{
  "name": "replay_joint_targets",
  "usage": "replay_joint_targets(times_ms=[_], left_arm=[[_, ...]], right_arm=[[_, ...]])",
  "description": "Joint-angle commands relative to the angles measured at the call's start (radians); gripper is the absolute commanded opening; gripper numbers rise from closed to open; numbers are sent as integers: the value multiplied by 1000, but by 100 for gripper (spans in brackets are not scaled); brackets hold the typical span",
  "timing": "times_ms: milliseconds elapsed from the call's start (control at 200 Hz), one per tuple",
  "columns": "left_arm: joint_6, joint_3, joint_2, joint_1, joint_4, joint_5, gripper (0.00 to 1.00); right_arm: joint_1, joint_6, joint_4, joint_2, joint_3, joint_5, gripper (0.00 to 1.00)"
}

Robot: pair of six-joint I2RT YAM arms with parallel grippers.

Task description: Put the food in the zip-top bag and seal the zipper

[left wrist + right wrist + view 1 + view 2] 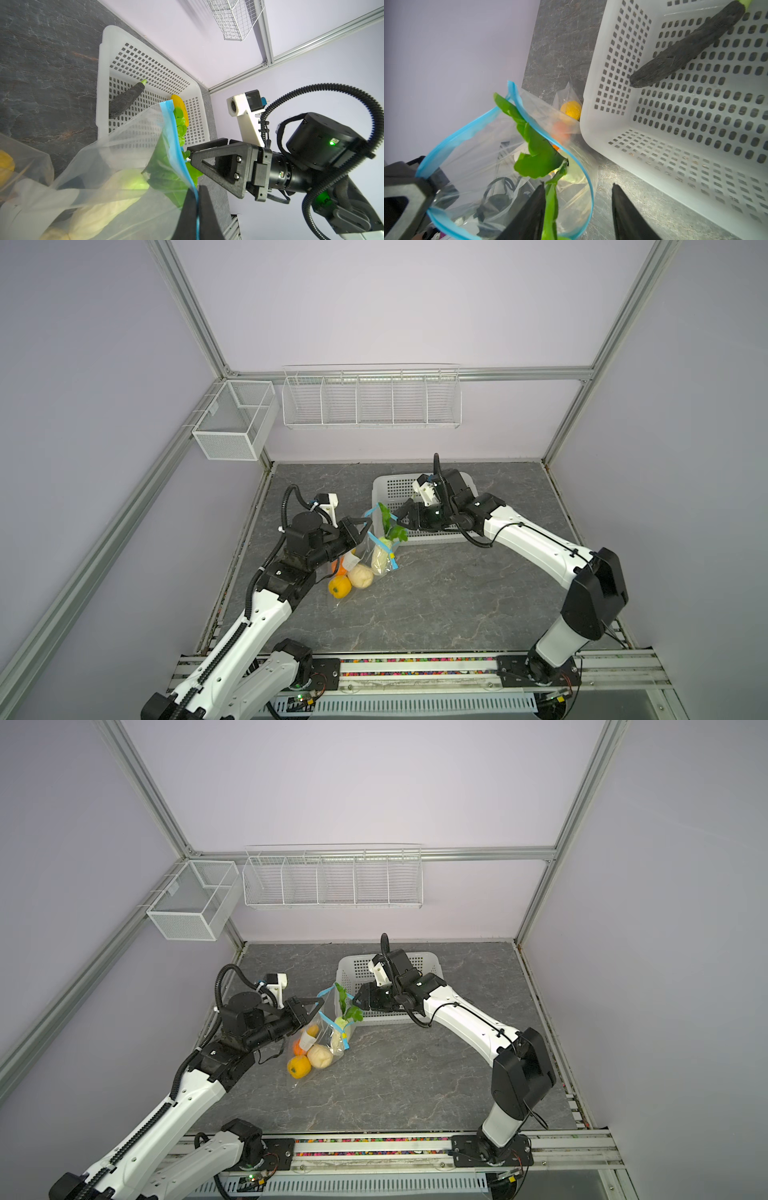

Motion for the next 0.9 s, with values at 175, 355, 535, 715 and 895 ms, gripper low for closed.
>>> replay_joint_targets(times_ms=[175,355,535,715,895], left_arm=[[9,26,-20,3,-2,5,0],[12,23,-29,3,-9,2,0],[12,24,-31,3,-11,3,0],[12,23,-32,3,-8,2,0],[10,23,-33,3,-6,3,0]], right_arm=[[-2,-19,9,43,0,-58,48],[-9,-42,10,21,3,-50,50],[-46,-100,-55,8,39,14,58],[-50,-111,-79,53,58,-13,58],[-33,-115,-75,60,45,-34,55]])
